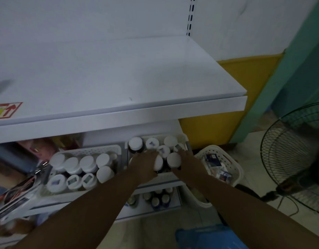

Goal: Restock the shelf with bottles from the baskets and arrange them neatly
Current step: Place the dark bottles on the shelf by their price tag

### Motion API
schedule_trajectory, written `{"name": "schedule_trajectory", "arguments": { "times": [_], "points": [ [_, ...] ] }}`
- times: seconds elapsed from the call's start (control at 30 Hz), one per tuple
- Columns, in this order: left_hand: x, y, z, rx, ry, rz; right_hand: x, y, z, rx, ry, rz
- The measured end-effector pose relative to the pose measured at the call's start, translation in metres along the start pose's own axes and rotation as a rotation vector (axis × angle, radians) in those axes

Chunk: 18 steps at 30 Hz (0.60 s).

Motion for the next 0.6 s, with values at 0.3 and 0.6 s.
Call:
{"name": "schedule_trajectory", "arguments": {
  "times": [0.3,0.6],
  "points": [
    [0.002,-0.013,-0.001,-0.011,-0.057,0.287,0.007,-0.021,-0.007,-0.029,0.042,-0.103],
    [0.002,-0.097,0.055,-0.166,-0.083,0.651,0.056,-0.075,-0.012,-0.009,-0.131,-0.526]
  ]
}}
Point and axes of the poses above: each hand's wrist, its own z-axis away from the middle knuckle, its own y-axis out of the palm, x = y × z, the point moved 7 cm from there along -z, towards the middle knuckle, and after that the axes turned 4 degrees about z, right-handed, at the moved point
